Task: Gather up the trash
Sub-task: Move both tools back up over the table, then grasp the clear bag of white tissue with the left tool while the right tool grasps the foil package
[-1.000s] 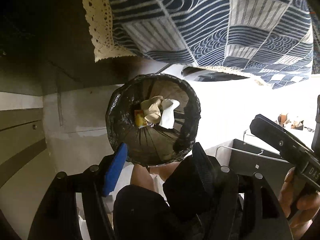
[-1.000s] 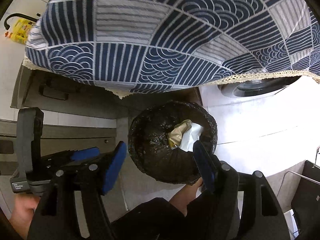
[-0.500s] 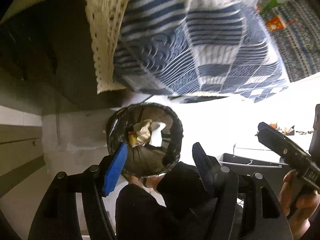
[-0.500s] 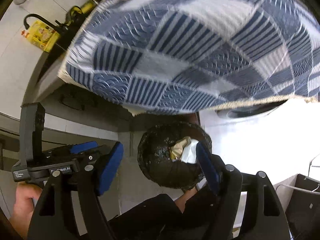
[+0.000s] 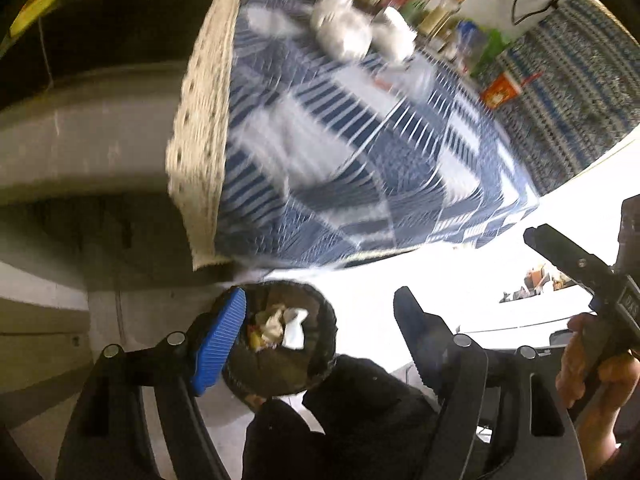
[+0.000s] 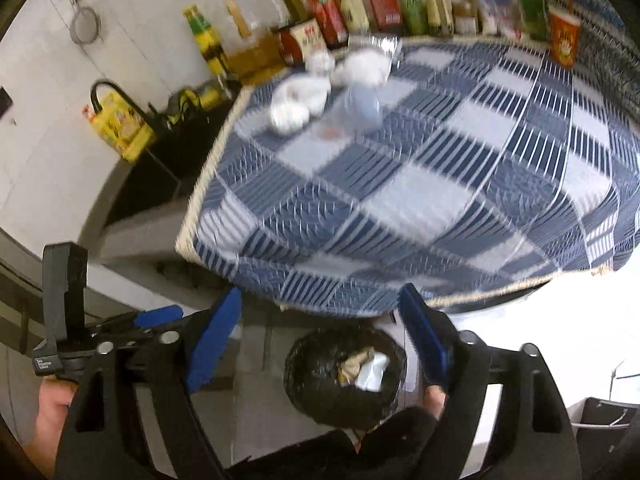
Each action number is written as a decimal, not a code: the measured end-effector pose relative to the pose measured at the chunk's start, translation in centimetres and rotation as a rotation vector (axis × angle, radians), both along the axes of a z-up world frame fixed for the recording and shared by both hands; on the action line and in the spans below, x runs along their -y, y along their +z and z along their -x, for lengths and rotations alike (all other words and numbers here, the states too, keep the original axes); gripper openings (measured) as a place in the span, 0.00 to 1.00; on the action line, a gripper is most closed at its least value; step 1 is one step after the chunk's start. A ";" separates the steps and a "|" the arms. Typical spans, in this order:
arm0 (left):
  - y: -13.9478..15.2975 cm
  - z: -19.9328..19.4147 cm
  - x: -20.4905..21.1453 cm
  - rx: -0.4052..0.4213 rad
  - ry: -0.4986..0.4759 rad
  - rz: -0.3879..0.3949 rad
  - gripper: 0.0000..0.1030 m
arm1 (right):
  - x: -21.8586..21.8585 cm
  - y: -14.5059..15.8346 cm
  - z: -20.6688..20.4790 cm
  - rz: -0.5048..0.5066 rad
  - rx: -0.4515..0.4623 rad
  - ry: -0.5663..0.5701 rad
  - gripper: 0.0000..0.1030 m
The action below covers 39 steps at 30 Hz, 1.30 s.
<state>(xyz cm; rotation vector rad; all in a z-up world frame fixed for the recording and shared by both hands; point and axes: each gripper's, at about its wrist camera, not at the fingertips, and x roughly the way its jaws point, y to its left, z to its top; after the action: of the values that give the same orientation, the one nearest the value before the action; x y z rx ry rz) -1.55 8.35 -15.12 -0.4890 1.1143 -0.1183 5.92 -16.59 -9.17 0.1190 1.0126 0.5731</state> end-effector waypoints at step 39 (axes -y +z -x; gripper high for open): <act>7.8 -20.8 0.4 0.002 0.254 -0.207 0.86 | -0.5 3.1 -33.8 -0.053 0.110 0.314 0.95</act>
<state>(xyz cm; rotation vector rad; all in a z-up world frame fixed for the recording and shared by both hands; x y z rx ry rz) 19.27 7.99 -7.27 -0.4400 1.0400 0.2168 39.77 -16.05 -6.04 -0.0261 0.9148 0.8836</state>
